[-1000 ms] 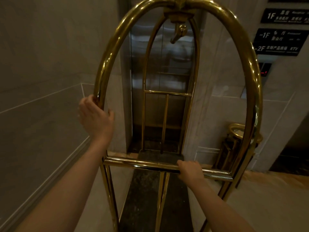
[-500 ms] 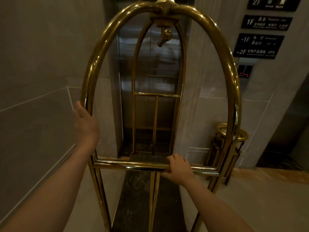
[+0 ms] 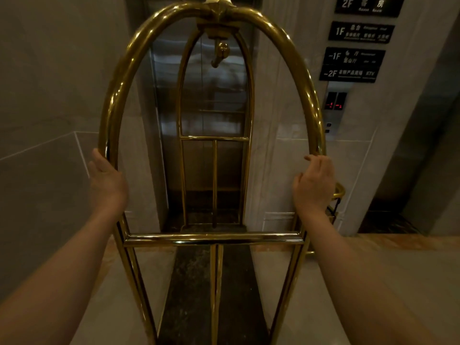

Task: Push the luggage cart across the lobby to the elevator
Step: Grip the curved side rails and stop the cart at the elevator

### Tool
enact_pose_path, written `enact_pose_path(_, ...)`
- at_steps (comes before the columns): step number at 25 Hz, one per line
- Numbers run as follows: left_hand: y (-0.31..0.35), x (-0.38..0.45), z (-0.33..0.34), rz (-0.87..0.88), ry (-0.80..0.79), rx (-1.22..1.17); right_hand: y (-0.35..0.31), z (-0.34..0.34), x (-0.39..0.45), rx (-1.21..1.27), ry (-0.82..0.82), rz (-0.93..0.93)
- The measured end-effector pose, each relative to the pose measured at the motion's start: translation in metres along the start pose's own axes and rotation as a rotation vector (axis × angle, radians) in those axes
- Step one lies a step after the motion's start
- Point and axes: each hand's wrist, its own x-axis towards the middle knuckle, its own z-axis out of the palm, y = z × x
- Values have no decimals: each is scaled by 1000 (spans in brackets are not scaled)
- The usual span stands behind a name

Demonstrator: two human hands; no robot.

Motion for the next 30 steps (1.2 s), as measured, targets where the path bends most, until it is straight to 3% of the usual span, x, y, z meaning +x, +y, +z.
enact_pose_path(2,-1,-1,-2,15,-4,16,7,-2,-2,36,41,108)
enact_pose_path(6,1,-5,-6,42,10,55,16,3,-6,146,-147,344)
enact_pose_path(30,9,-7,-6,48,-33,104,19,8,-4,13,-280,309)
